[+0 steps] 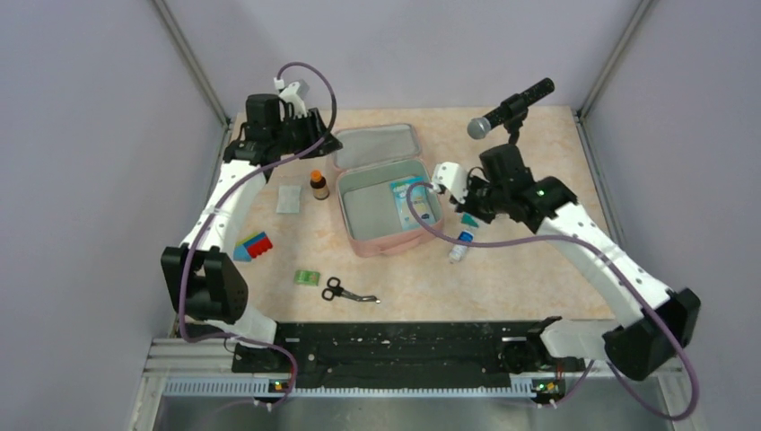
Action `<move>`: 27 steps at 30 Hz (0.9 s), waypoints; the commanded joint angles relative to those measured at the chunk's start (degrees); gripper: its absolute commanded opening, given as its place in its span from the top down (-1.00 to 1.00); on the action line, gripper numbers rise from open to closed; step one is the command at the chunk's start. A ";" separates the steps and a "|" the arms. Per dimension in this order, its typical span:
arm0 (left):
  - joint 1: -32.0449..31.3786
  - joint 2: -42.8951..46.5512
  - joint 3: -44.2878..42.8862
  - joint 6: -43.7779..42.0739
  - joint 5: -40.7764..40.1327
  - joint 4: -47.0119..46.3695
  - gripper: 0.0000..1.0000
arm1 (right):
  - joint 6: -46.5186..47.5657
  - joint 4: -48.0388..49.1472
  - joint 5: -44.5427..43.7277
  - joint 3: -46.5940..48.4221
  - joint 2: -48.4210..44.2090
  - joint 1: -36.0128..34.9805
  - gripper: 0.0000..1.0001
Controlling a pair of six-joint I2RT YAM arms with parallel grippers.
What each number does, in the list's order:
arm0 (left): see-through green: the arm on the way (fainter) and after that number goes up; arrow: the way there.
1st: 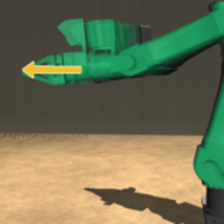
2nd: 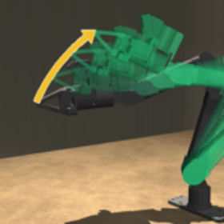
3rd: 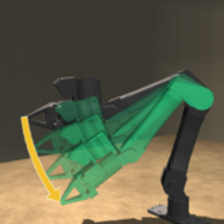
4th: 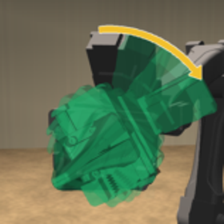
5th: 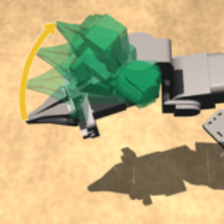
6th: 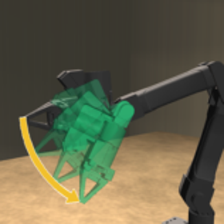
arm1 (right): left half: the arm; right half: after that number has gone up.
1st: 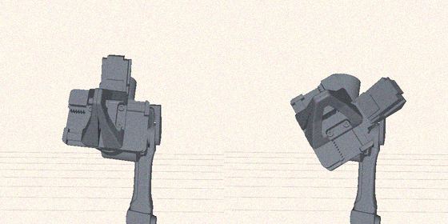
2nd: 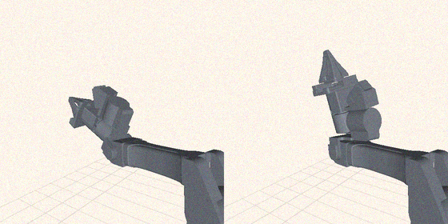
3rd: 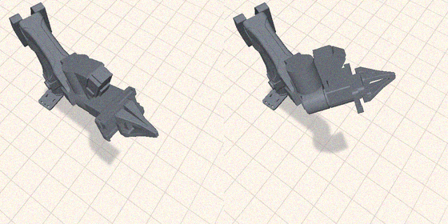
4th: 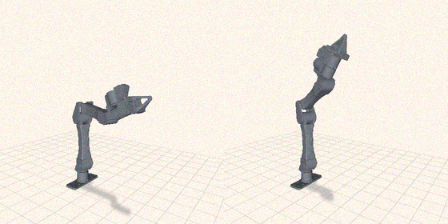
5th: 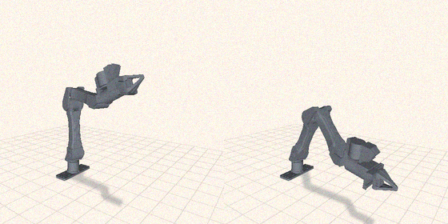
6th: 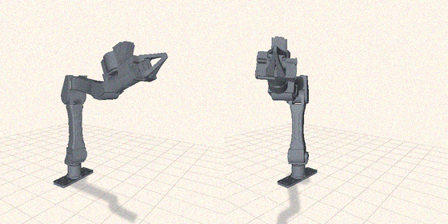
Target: Organize the medicine kit
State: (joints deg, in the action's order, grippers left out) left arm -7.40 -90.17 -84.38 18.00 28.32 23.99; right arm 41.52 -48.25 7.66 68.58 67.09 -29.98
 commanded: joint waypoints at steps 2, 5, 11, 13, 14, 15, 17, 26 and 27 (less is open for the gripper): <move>2.38 5.03 -2.73 -6.00 4.06 6.94 0.10 | 11.15 5.20 7.28 7.72 12.49 -3.26 1.00; 4.89 7.58 -1.03 -6.64 3.68 9.56 0.10 | 20.23 8.96 11.97 8.87 17.12 -3.49 1.00; 9.86 12.99 4.91 -5.64 2.68 8.96 0.08 | 32.06 12.22 16.14 13.01 27.76 -4.76 1.00; 10.84 13.94 6.71 -4.55 2.98 8.38 0.07 | 34.00 12.54 16.57 15.04 30.83 -5.51 1.00; 11.16 14.28 7.43 -4.01 3.07 8.17 0.07 | 34.77 12.69 16.53 15.99 32.00 -5.80 1.00; 11.43 14.58 7.99 -3.57 3.18 7.98 0.07 | 35.21 13.04 16.51 16.67 33.29 -6.07 1.00; 11.85 14.95 8.98 -2.99 3.36 7.54 0.07 | 35.36 13.68 16.51 18.15 36.10 -6.30 1.00; 12.48 15.07 9.80 -2.26 3.15 7.51 0.02 | 35.81 19.02 9.75 18.50 43.47 -6.51 1.00; 12.57 15.03 9.91 -2.27 2.93 7.62 -0.01 | 35.82 19.85 9.17 18.22 43.76 -6.51 1.00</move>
State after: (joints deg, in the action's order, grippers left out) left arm 4.64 -76.69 -74.65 15.14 30.85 33.15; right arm 75.96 -33.41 18.59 86.32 110.19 -35.97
